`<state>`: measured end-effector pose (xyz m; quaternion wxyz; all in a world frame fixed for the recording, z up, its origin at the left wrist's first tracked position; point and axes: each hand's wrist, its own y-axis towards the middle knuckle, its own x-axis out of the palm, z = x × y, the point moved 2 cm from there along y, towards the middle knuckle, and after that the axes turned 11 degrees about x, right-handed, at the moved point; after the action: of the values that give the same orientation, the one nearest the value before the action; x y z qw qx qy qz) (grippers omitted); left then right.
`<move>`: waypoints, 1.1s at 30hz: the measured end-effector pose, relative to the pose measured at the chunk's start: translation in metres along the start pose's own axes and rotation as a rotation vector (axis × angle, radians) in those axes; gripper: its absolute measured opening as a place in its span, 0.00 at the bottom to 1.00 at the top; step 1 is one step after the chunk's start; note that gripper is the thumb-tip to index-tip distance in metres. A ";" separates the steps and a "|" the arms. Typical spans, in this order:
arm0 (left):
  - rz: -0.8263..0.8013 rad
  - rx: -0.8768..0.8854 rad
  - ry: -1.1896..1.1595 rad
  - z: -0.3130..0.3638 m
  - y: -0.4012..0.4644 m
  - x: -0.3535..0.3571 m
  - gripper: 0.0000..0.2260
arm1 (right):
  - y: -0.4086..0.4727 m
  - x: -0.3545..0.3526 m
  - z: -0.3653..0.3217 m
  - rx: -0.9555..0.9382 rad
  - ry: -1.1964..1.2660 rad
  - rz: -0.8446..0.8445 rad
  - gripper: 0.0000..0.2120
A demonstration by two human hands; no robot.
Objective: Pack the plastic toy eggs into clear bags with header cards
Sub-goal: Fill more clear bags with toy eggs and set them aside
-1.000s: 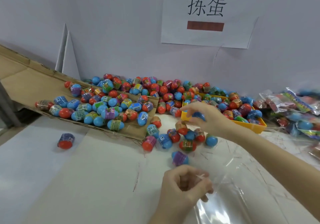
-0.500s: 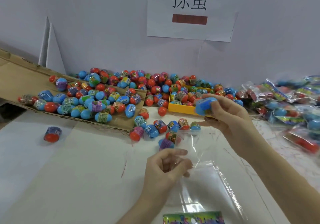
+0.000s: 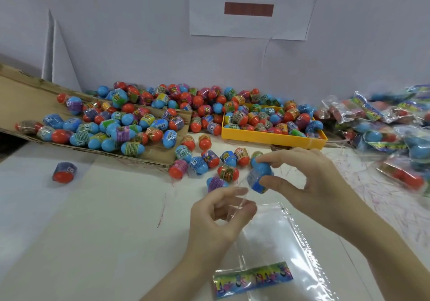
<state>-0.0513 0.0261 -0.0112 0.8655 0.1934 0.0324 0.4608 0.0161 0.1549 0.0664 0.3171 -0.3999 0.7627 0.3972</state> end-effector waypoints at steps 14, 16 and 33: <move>-0.036 -0.063 -0.080 0.001 0.000 0.003 0.10 | -0.007 0.007 -0.007 0.061 -0.009 0.052 0.09; -0.042 -0.066 -0.092 0.001 0.000 0.003 0.10 | -0.007 0.008 -0.005 0.038 -0.080 0.085 0.09; -0.137 -0.099 -0.079 -0.001 -0.002 0.006 0.09 | -0.007 0.006 -0.004 0.100 0.328 -0.180 0.02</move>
<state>-0.0465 0.0306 -0.0116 0.9042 0.1657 -0.0114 0.3935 0.0185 0.1463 0.0612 0.2423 -0.5096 0.7841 0.2584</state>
